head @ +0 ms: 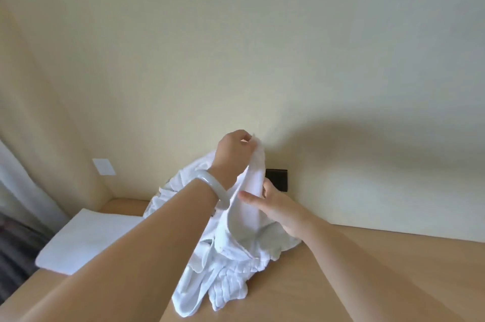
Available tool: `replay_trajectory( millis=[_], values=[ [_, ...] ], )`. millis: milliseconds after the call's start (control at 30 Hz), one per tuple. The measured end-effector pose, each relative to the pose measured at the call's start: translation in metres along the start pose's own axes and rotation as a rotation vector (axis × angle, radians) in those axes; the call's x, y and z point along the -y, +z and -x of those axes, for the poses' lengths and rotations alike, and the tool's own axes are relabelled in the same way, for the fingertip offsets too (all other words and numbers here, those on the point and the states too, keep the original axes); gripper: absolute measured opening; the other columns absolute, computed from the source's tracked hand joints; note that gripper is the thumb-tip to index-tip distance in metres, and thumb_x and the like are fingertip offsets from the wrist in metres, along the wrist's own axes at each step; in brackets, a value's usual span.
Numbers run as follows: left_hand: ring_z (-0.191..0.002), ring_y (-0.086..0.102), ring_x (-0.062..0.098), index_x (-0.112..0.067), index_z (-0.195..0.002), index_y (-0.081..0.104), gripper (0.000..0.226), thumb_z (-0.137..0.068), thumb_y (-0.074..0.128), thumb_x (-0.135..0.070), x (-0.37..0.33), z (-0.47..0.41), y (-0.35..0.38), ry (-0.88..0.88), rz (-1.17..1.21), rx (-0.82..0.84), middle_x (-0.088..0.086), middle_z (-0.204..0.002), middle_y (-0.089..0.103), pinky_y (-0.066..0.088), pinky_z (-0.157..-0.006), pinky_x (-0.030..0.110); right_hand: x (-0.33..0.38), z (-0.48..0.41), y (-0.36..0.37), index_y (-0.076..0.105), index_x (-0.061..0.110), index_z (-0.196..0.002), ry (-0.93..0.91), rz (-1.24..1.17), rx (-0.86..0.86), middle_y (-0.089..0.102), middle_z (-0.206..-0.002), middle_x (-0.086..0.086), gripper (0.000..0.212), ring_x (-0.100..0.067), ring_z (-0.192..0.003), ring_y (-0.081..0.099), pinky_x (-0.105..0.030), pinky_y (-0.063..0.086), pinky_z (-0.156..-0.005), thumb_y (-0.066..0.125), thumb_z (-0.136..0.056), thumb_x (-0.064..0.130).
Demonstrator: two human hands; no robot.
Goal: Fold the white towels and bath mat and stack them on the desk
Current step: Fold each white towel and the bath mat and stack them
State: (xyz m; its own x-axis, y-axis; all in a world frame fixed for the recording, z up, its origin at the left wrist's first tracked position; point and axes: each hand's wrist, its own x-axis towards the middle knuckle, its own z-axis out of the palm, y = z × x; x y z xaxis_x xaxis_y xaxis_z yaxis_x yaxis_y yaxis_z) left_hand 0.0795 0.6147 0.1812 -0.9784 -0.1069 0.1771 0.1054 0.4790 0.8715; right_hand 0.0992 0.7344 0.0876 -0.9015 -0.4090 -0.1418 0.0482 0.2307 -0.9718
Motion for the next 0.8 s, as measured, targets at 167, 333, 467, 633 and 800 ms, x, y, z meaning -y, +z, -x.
replay_trajectory(
  millis=[167,333,467,633,800],
  values=[
    [-0.089,0.069,0.022,-0.004,-0.097,0.062,0.014,-0.094,0.049,0.001,-0.064,-0.014,0.011,0.088,0.331,0.114,0.013,-0.102,0.070,0.058,-0.087,0.034,0.052,0.004,-0.052,0.039,0.015,-0.143,-0.088,-0.222,-0.479,0.053,-0.118,0.006,0.047,-0.017,-0.116,0.046,-0.030,0.037,-0.093,0.050,-0.099,0.027],
    [-0.129,0.042,0.016,-0.026,-0.143,0.036,0.070,-0.084,0.065,-0.003,-0.056,-0.019,0.015,0.223,-0.113,0.199,-0.003,-0.148,0.039,0.040,-0.096,0.026,0.080,0.043,-0.119,0.060,0.013,-0.114,-0.168,-0.172,-0.327,0.070,-0.102,-0.004,0.018,-0.015,-0.091,0.067,-0.027,0.053,-0.080,0.051,-0.099,0.017],
    [-0.139,0.029,0.008,-0.039,-0.153,0.011,0.098,-0.083,0.072,-0.008,-0.055,-0.007,0.035,0.332,-0.171,0.471,-0.012,-0.152,0.032,0.024,-0.100,0.019,0.090,0.072,-0.147,0.061,0.026,-0.104,-0.122,0.072,-0.303,0.068,-0.108,0.002,0.012,-0.012,-0.099,0.064,-0.029,0.050,-0.089,0.054,-0.098,0.019],
    [-0.080,0.056,0.009,-0.033,-0.110,0.062,0.034,-0.082,0.074,-0.018,-0.065,0.001,0.069,0.376,-0.143,0.613,-0.002,-0.091,0.063,0.042,-0.077,0.025,0.094,0.106,-0.177,0.067,0.020,-0.103,-0.102,0.413,-0.311,0.070,-0.101,0.006,0.013,-0.011,-0.094,0.065,-0.027,0.047,-0.083,0.060,-0.093,0.015],
    [-0.065,0.041,0.015,-0.019,-0.066,0.049,0.029,-0.087,0.068,-0.026,-0.074,0.005,0.086,0.413,-0.261,0.435,-0.002,-0.077,0.043,0.027,-0.056,0.024,0.064,0.135,-0.212,0.063,0.013,-0.106,0.103,0.900,-0.453,0.056,-0.093,-0.002,0.021,-0.021,-0.089,0.056,-0.030,0.045,-0.074,0.065,-0.085,0.011]
  ],
)
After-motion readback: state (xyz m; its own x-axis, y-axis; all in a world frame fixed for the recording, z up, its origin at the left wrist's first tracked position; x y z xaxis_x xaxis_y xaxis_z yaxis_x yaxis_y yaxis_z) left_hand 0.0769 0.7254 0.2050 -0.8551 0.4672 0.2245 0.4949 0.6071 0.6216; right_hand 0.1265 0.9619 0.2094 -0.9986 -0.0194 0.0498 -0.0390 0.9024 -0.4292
